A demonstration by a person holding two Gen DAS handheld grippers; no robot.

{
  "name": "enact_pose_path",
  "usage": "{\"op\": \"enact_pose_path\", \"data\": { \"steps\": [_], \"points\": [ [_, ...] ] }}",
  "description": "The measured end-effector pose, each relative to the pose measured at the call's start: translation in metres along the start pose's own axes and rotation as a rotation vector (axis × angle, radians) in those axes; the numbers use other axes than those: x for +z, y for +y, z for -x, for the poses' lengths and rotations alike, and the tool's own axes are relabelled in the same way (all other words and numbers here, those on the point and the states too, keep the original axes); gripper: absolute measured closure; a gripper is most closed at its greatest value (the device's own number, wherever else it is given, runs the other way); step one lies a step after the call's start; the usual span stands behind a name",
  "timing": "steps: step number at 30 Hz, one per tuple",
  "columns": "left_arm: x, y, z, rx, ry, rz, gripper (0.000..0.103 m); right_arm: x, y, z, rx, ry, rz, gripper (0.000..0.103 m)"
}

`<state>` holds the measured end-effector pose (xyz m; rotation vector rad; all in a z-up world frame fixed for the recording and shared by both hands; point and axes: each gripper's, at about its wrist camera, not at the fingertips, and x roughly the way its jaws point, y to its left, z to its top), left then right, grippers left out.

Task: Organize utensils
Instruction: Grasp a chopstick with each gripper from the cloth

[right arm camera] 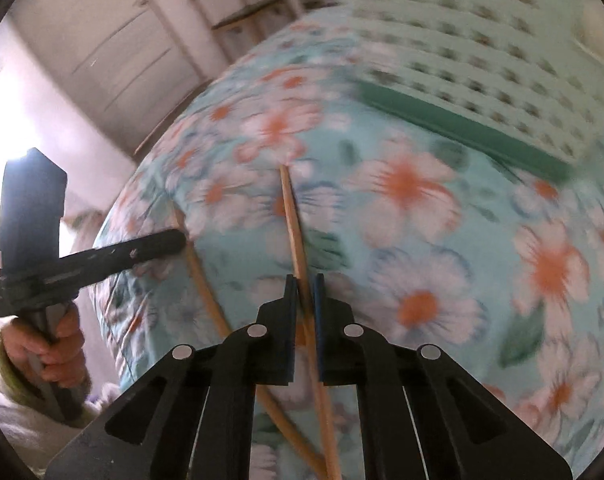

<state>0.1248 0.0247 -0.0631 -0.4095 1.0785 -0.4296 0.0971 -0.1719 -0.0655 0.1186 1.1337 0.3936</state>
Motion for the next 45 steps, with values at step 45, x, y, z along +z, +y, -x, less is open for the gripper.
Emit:
{"op": "enact_pose_path", "data": {
  "steps": [45],
  "points": [
    [-0.012,-0.050,-0.017,0.098,0.107,-0.310,0.088,-0.053,-0.052,0.024,0.109,-0.021,-0.351,0.092]
  ]
}}
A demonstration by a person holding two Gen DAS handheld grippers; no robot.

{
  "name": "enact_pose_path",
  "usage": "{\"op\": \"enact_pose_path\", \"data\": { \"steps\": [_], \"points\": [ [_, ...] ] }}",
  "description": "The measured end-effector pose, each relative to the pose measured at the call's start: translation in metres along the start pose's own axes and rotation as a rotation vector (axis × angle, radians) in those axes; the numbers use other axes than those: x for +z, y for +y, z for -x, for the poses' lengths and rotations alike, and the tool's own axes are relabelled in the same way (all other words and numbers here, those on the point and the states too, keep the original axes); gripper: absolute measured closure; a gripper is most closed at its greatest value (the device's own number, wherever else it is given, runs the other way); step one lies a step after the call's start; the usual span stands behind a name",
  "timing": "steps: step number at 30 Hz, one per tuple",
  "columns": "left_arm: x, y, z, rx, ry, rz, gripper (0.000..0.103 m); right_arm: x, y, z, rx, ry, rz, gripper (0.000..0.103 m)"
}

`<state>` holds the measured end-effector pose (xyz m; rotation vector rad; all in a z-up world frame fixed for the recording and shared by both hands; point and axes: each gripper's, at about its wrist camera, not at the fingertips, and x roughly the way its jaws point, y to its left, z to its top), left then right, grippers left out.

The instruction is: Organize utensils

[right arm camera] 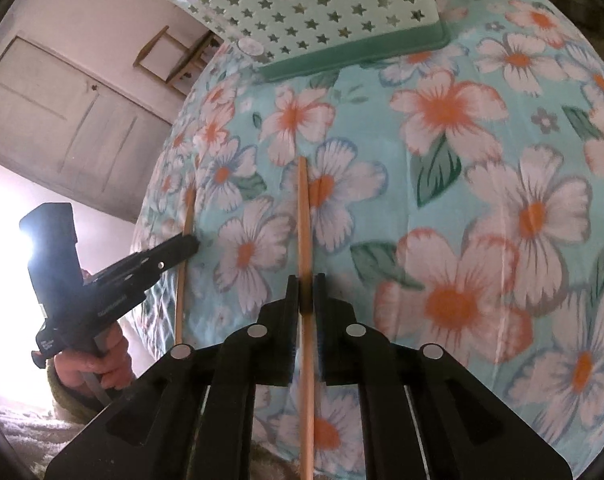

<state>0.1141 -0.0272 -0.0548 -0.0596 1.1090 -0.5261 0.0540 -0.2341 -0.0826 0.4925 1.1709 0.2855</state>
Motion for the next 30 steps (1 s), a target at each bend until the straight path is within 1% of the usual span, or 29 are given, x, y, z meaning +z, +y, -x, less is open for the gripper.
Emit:
{"op": "enact_pose_path", "data": {
  "steps": [3,7,9,11,14,19,30],
  "points": [
    [0.006,0.000,-0.004,0.016,0.005,0.003,0.088,0.014,0.007,-0.013,-0.015,-0.006,0.015,0.091],
    [0.014,-0.011,-0.010,0.082,0.010,-0.044,0.088,0.028,0.011,-0.021,-0.040,-0.029,0.032,0.092],
    [0.016,-0.019,-0.012,0.129,0.008,-0.082,0.088,0.032,0.013,-0.025,-0.053,-0.046,0.037,0.092],
    [0.016,-0.024,-0.014,0.166,0.006,-0.111,0.088,0.034,0.013,-0.027,-0.067,-0.058,0.038,0.098],
    [0.017,-0.029,-0.016,0.200,0.004,-0.138,0.088,0.035,0.014,-0.027,-0.085,-0.068,0.044,0.099],
    [0.017,-0.032,-0.016,0.220,0.005,-0.152,0.088,0.034,0.019,-0.021,-0.150,-0.093,0.069,0.099],
    [0.016,-0.036,-0.017,0.233,0.003,-0.165,0.088,0.043,0.019,-0.027,-0.165,-0.080,0.068,0.095]
  ]
}}
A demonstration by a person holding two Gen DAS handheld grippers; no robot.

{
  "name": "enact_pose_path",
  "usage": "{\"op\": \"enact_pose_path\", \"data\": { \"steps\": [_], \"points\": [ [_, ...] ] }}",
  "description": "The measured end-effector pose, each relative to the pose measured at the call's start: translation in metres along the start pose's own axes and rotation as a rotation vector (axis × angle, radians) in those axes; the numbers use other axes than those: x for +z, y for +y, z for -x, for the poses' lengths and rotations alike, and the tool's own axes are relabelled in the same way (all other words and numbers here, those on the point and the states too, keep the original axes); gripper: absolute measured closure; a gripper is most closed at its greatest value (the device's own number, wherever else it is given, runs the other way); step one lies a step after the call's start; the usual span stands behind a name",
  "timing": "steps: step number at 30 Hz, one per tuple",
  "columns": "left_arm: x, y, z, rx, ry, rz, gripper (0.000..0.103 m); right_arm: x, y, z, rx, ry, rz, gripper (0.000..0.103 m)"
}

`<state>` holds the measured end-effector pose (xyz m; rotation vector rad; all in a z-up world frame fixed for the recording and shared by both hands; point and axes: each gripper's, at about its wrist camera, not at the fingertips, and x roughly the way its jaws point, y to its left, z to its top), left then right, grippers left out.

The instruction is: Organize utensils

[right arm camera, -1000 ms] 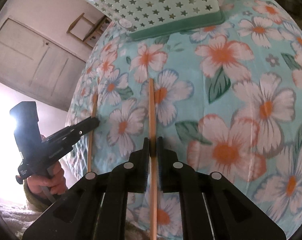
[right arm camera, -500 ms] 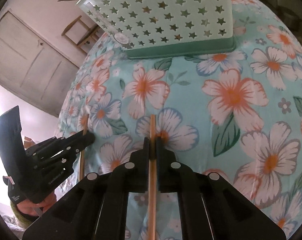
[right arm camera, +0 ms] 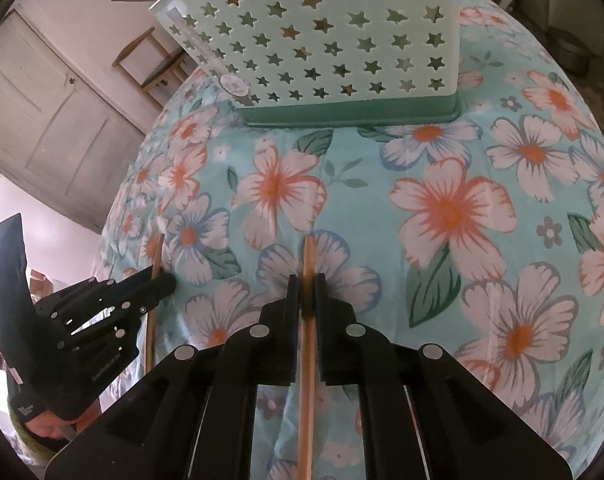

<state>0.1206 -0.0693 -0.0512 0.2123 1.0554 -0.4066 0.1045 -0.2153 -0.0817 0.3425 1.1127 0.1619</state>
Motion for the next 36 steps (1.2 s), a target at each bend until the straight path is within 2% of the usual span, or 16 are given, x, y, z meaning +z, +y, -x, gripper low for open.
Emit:
{"op": "enact_pose_path", "data": {
  "steps": [30,34,36],
  "points": [
    [-0.0014,-0.0027,0.0003,0.020,-0.004,-0.020,0.088,0.0024,0.0011,-0.0041,-0.001,0.000,-0.003,0.095],
    [-0.0007,-0.0023,-0.0008,0.007,-0.002,-0.014,0.088,0.0024,0.0009,-0.0042,-0.001,0.000,-0.002,0.095],
    [0.0016,0.0041,-0.0023,-0.027,0.004,0.014,0.088,0.0026,0.0011,-0.0049,-0.002,-0.001,-0.002,0.095]
  ]
}}
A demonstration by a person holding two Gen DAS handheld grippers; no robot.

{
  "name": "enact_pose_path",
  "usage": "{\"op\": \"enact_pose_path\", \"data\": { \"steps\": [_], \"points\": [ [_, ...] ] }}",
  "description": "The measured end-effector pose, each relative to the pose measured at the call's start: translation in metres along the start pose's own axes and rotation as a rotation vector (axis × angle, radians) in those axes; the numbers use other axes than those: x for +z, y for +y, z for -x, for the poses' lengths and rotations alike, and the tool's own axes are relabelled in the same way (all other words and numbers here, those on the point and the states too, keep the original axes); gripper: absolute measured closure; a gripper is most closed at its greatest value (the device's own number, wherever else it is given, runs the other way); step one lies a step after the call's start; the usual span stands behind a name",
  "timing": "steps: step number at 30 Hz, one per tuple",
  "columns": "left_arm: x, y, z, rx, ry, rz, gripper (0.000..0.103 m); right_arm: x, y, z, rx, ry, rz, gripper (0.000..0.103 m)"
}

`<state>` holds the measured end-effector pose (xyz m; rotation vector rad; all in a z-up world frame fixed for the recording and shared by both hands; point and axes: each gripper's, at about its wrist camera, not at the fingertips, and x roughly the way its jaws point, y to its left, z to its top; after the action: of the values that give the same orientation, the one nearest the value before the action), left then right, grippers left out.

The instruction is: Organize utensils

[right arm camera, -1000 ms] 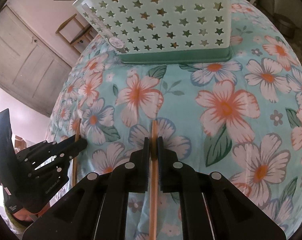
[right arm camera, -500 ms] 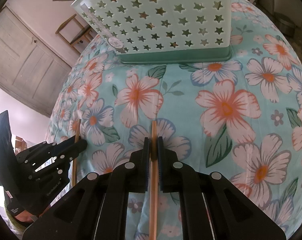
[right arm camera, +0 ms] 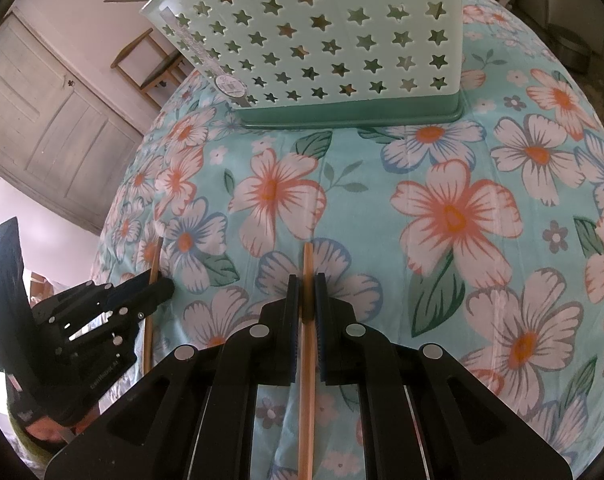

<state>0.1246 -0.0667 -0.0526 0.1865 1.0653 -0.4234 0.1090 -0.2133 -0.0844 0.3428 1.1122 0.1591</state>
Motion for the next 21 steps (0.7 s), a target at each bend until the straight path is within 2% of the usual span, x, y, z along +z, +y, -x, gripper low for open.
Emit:
{"op": "enact_pose_path", "data": {
  "steps": [7,14,18,21],
  "points": [
    [0.008,0.033,-0.007,-0.154,-0.002,0.132,0.088,0.001,0.002,-0.003,-0.012,-0.006,-0.004,0.096],
    [0.012,0.047,0.000,-0.194,-0.009,0.181,0.092,0.000,0.000,-0.001,-0.005,-0.035,-0.019,0.099],
    [0.019,0.050,0.022,-0.244,-0.056,0.200,0.094,0.002,-0.001,0.010,0.002,-0.071,-0.014,0.099],
    [0.029,0.055,0.049,-0.288,-0.120,0.208,0.096,0.003,-0.002,0.020,0.001,-0.103,-0.004,0.099]
  ]
}}
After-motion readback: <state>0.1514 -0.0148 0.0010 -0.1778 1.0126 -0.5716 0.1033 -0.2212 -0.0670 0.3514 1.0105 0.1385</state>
